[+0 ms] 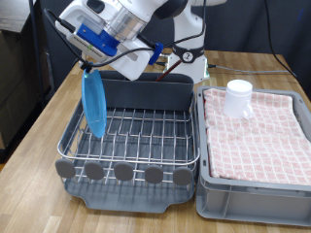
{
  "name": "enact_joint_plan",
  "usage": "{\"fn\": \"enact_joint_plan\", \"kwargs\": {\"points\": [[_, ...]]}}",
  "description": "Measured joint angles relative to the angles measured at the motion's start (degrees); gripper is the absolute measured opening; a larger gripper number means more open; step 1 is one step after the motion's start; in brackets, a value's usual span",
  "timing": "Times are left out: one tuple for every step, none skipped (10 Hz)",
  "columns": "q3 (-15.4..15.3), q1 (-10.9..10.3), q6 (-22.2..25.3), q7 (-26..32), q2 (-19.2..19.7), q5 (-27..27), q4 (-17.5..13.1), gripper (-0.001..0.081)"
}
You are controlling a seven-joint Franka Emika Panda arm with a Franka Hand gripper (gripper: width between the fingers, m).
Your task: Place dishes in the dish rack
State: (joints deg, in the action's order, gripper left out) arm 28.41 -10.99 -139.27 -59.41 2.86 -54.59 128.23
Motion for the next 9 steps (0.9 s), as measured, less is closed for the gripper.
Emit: {"fn": "enact_joint_plan", "kwargs": {"points": [[-0.2,-0.1,-0.1,-0.7,0.4,0.0,0.0,0.0019],[-0.4,-0.1,-0.2,-1.2,0.8,-0.1,0.1,0.0019],[-0.6,-0.1,-0.3,-1.7,1.2,-0.1,0.1,0.0019],[-0.7,-0.1,-0.4,-2.1,1.4,-0.2,0.2,0.0019],[-0.8,-0.2,-0.6,-2.5,1.6,-0.2,0.3,0.0019],[-0.9,-0.2,-0.8,-2.9,1.8,-0.2,0.4,0.0019],[-1.0,-0.2,-1.0,-3.4,1.8,-0.2,0.7,0.0019],[-1.0,-0.2,-1.2,-4.3,1.8,-0.3,1.2,0.0019],[-1.1,-0.2,-1.3,-5.2,1.8,-0.5,1.6,0.0019]]}}
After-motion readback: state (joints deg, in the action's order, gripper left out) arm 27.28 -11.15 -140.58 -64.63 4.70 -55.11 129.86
